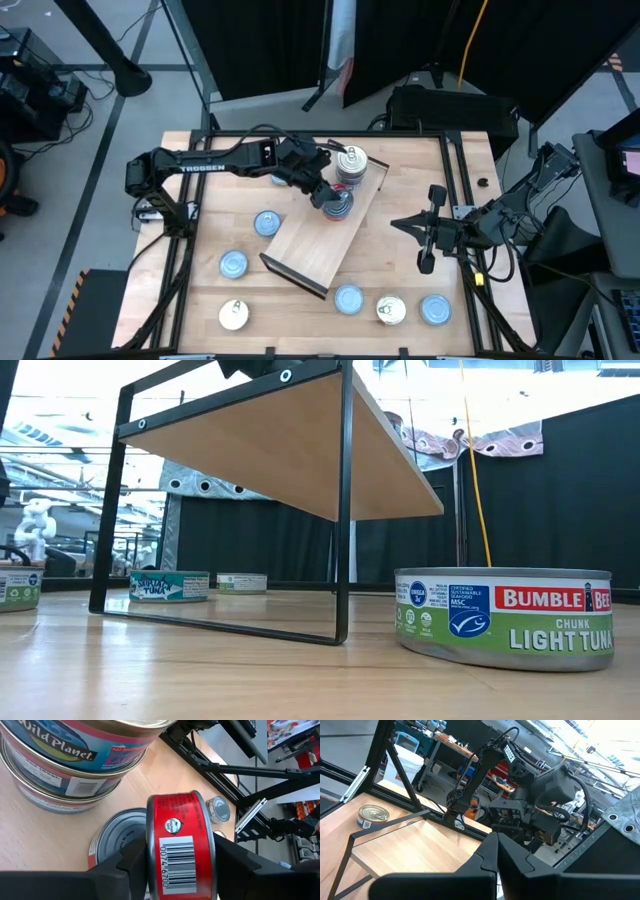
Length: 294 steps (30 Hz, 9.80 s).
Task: Stack canned seafood by type on shelf
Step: Stack the red tuna can on top of the red tuna can on the shelf, then stack the blue tuna can on top of the blue tuna can on the shelf
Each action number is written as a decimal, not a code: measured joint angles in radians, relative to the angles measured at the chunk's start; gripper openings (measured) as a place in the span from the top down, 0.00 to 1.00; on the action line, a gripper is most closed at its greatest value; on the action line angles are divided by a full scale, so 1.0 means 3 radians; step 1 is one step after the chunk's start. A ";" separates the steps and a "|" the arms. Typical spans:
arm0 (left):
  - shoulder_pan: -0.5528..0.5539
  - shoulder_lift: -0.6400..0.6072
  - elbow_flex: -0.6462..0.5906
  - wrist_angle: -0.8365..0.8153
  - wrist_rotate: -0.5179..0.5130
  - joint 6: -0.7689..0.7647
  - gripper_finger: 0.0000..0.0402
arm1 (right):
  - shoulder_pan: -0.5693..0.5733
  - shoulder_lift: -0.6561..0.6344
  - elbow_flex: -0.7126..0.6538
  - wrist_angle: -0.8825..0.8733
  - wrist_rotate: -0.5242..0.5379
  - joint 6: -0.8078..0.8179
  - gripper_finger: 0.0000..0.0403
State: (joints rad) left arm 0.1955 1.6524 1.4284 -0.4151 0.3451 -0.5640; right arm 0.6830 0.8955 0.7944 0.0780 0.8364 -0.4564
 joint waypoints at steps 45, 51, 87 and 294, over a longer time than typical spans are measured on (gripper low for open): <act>-0.0322 -0.0915 0.0003 -0.1011 -0.0863 0.0286 0.39 | -0.0196 0.0253 -0.0241 -0.0348 0.0000 0.1729 1.00; -0.1113 -0.1224 0.0004 -0.1078 -0.2317 0.0725 0.44 | -0.0630 0.0738 -0.0423 -0.0294 0.0005 0.2522 1.00; -0.2550 -0.1239 -0.0917 -0.0950 -0.4306 0.0088 0.50 | -0.1154 0.0952 -0.0227 -0.0175 -0.1010 0.2815 1.00; -0.3277 -0.1266 -0.1104 -0.1877 -0.4399 -0.0863 0.50 | 0.0083 0.3454 0.2191 -0.3912 -0.3030 0.1819 0.45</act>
State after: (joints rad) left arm -0.7877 1.2724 1.0973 -0.9783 -0.9745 -0.8228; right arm 0.7078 1.9316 1.4517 -1.0956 -0.0727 0.0893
